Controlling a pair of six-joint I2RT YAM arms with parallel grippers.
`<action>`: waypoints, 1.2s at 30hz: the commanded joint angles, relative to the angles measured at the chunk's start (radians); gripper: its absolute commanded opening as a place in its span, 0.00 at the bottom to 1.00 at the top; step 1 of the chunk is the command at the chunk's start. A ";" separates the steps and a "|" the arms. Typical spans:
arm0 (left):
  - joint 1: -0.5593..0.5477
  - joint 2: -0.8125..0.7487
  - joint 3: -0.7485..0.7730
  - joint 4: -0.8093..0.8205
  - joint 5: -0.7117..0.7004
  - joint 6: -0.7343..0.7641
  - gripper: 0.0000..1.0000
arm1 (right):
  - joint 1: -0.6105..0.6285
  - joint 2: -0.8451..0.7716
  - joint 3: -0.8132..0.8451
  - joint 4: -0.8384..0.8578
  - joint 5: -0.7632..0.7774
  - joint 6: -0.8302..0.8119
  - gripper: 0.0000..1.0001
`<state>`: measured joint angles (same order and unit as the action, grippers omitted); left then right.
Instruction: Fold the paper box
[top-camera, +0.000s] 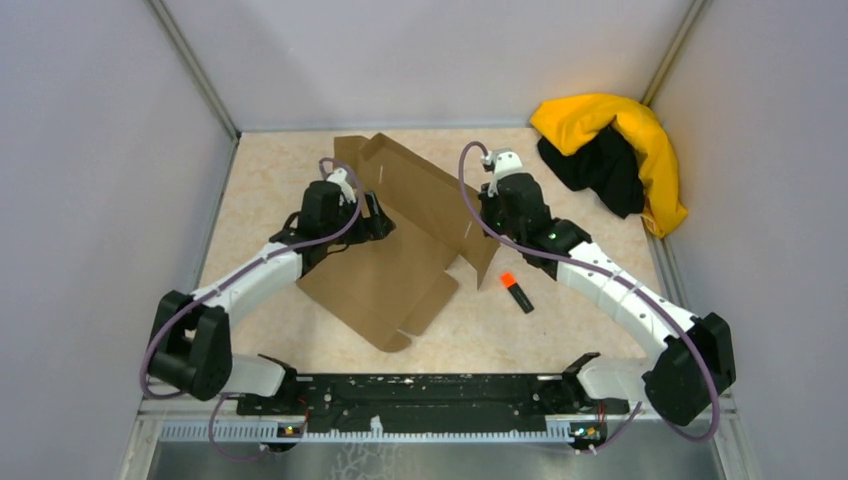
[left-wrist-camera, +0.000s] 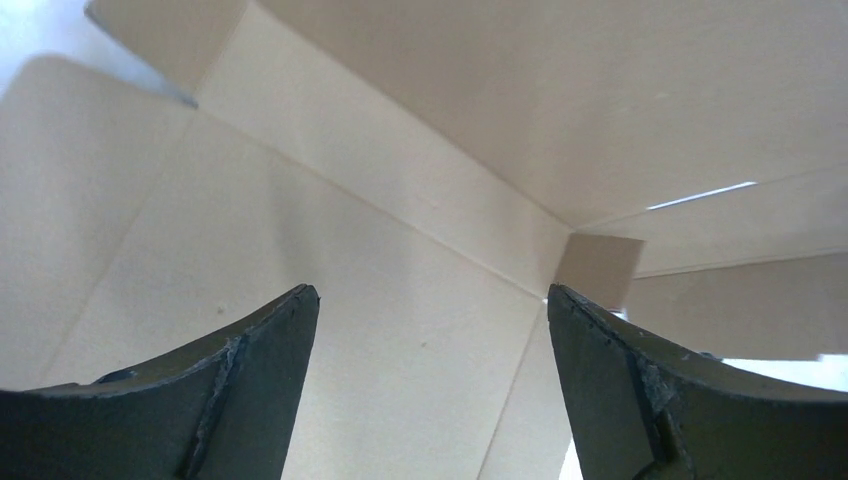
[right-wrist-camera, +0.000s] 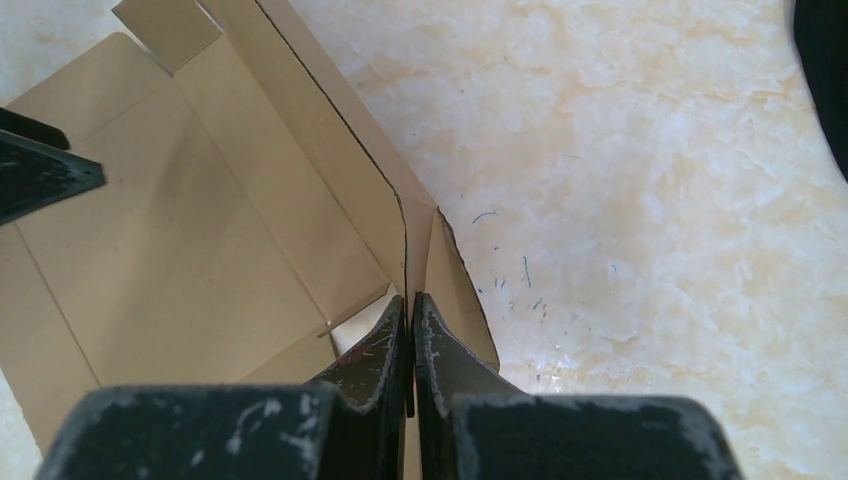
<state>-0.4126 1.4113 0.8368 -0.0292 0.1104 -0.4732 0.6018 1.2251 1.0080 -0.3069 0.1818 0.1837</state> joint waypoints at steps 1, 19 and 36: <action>-0.021 -0.101 0.038 0.022 0.008 0.030 0.89 | 0.032 -0.006 0.006 -0.090 0.003 0.005 0.00; -0.029 -0.040 0.235 -0.024 0.006 -0.080 0.99 | 0.167 0.011 -0.022 -0.061 0.179 0.002 0.00; -0.030 -0.006 0.285 -0.079 0.022 -0.193 0.99 | 0.214 0.029 -0.058 -0.021 0.251 -0.007 0.00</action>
<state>-0.4370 1.3796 1.1000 -0.0914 0.1204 -0.6342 0.7948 1.2392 0.9733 -0.2985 0.4187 0.1822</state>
